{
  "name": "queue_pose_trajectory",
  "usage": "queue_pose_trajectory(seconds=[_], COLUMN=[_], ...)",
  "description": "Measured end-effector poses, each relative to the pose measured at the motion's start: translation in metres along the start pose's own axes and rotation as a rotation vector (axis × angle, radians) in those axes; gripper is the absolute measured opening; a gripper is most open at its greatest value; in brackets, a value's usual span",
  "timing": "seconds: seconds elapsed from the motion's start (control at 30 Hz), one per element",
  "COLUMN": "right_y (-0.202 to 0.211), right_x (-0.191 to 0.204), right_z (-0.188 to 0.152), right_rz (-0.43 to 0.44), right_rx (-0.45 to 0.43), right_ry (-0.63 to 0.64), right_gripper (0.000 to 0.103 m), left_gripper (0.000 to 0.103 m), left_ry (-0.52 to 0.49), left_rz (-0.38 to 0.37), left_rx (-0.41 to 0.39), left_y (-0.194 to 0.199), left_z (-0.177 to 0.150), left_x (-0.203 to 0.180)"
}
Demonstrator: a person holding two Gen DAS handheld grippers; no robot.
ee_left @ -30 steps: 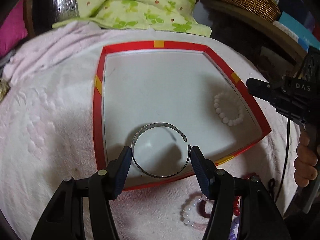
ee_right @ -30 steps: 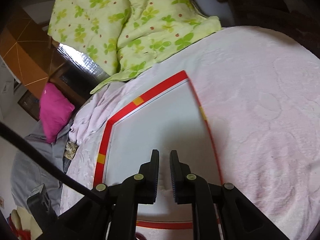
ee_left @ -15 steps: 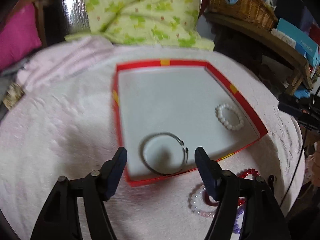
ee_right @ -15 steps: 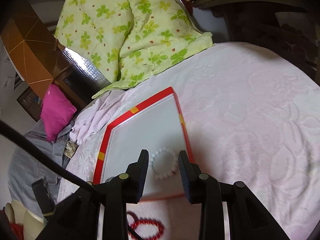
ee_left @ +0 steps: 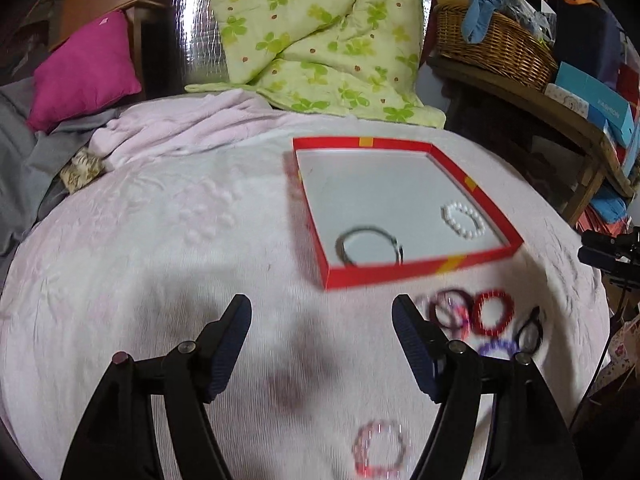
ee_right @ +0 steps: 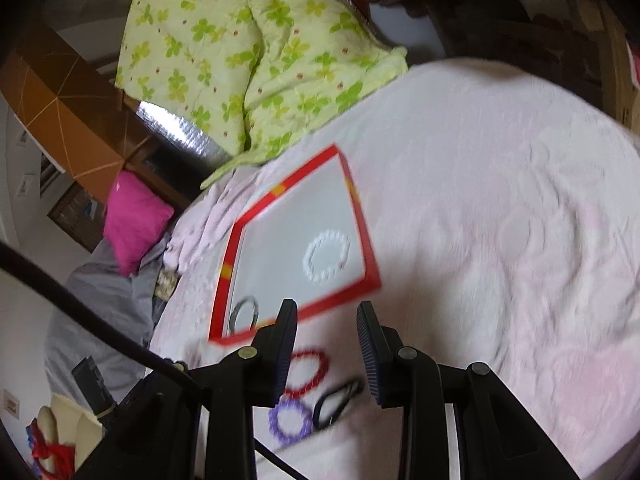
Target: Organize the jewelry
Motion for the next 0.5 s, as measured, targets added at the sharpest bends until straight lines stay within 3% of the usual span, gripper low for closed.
queue_pose_trajectory(seconds=[0.37, 0.5], right_y=[-0.014, -0.025], right_x=[0.019, 0.021], right_z=[-0.036, -0.038], right_rz=[0.019, 0.003], right_rx=[0.106, 0.138], right_ry=[0.054, 0.068], right_gripper=[0.034, 0.041], left_gripper=[0.074, 0.074], left_ry=[-0.179, -0.219], left_rz=[0.082, 0.095], left_rx=[-0.019, -0.018], left_y=[0.013, 0.01], left_z=[-0.019, -0.018], left_x=[-0.03, -0.036])
Point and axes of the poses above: each gripper's, at about its wrist camera, not at the fingertips, and y roughly against the way its jaws point, x to its left, z to its top, the point moved 1 cm from there along -y, roughly the way its jaws point, and after that the axes turned 7 degrees about -x, right-handed, at the moved point
